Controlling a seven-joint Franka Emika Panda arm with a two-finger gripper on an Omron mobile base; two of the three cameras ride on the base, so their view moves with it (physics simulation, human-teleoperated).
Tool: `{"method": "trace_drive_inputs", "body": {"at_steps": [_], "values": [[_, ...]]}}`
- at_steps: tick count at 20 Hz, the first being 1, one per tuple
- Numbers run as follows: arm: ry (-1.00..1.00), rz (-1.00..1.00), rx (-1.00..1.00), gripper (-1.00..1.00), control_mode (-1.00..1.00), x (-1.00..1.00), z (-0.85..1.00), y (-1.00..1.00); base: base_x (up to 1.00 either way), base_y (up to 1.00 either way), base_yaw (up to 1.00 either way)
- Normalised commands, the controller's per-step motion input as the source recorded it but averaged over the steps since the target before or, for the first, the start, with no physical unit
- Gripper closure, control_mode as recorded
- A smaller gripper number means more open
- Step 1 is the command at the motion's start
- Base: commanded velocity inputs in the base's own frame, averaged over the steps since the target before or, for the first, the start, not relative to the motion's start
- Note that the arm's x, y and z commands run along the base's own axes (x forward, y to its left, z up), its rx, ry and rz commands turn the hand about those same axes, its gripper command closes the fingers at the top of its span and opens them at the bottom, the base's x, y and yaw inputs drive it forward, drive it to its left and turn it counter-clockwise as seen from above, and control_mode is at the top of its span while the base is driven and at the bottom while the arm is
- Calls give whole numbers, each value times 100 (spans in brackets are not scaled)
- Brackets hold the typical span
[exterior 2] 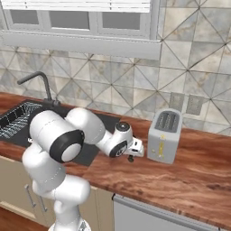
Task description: Grab the spray bottle from the cabinet, then place it next to the cutting board for sanitizing. Then grab the dish brush from the countertop next to the sink and place it next to the cutting board.
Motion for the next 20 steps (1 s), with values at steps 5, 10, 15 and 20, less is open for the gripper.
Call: {"method": "trace_drive_inputs", "body": {"at_steps": [5,10,15,20], "values": [[0,9,-1,100,-100,1,-71,14,0,0,0],[0,12,0,100,-100,-21,-40,24,0,0,0],[0,6,0,100,-100,-33,-50,68,0,0,0],[-2,0,0,100,-100,-94,27,75,0,0,0]]}}
